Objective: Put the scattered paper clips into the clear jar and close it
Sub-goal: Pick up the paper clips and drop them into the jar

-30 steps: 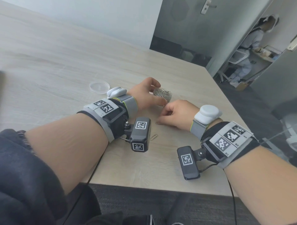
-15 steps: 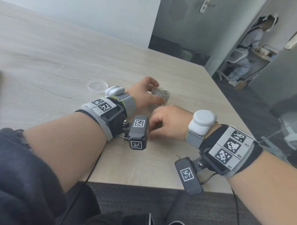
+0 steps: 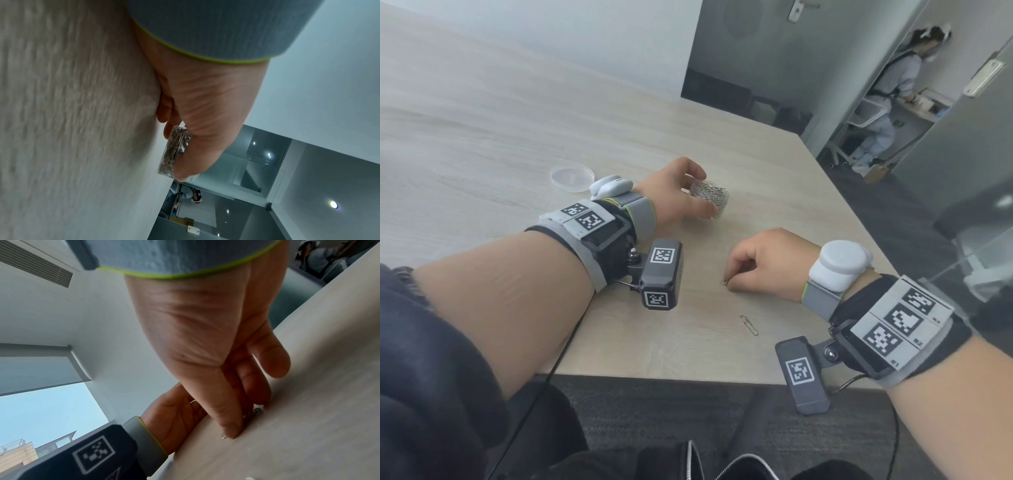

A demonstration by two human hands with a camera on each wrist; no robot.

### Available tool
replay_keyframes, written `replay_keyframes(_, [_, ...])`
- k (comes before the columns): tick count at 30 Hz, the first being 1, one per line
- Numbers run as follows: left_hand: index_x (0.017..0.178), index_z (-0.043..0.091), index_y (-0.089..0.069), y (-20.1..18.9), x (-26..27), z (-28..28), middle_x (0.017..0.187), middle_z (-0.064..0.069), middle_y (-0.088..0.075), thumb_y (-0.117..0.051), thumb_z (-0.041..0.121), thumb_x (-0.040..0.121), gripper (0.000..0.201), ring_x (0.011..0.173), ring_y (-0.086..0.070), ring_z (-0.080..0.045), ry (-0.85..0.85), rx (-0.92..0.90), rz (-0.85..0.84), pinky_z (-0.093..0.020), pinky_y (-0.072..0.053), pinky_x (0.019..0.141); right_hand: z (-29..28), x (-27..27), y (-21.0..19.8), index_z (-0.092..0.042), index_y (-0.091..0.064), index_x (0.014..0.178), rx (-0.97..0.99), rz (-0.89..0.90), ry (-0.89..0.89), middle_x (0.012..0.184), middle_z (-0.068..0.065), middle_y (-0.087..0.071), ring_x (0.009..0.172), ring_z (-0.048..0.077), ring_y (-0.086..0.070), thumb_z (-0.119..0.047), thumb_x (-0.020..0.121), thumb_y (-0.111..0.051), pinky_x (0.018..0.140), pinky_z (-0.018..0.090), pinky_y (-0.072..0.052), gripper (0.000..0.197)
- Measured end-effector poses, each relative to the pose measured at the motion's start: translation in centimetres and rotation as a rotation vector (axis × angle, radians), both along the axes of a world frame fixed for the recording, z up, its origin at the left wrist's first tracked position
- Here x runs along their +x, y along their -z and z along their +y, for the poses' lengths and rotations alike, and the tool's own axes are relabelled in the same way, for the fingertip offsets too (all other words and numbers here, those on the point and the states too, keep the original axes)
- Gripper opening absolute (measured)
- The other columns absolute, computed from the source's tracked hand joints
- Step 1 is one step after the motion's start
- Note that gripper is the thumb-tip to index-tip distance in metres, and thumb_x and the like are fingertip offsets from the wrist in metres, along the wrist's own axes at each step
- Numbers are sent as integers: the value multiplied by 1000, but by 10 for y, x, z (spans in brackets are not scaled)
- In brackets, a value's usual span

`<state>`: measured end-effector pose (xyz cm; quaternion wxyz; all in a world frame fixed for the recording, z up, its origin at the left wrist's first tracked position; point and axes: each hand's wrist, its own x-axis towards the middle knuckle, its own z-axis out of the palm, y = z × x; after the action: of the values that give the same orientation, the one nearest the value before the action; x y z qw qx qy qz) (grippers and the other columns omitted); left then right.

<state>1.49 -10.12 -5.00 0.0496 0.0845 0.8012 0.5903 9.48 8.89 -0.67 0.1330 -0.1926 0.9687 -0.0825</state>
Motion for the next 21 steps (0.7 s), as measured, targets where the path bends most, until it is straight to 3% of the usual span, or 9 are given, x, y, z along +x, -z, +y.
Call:
replay_keyframes(4, [119, 31, -57, 1, 4, 6, 108, 15, -64, -89, 30, 74, 56, 86, -66, -15, -12, -32, 27, -24, -47, 67, 13, 17, -1, -30, -77, 86, -12, 9, 49, 84, -17, -74, 83, 0, -65, -33, 80, -72, 84, 27, -52, 9])
replay_keyframes(10, [115, 32, -58, 2, 16, 22, 113, 7, -68, -89, 31, 71, 54, 88, -69, -18, -27, -14, 32, -26, -49, 71, 17, 42, -6, -30, -76, 89, -17, -8, 72, 81, -18, -70, 79, -3, -64, -51, 70, -78, 78, 22, -52, 28])
replay_keyframes(14, [110, 34, -57, 3, 26, 35, 114, 5, -69, -85, 35, 64, 54, 90, -71, -21, 3, 16, 27, -32, -57, 76, 14, 48, -4, -31, -76, 93, 18, 9, 41, 81, -18, -64, 81, 3, -62, -40, 75, -77, 80, 23, -50, 21])
replay_keyframes(21, [102, 40, -57, 1, 32, 40, 111, 6, -70, -83, 43, 54, 55, 98, -73, -27, 10, 33, 13, -44, -61, 83, 16, 55, -3, -30, -77, 94, -7, 34, 16, 82, -18, -62, 77, -1, -55, -28, 81, -72, 79, 18, -45, 14])
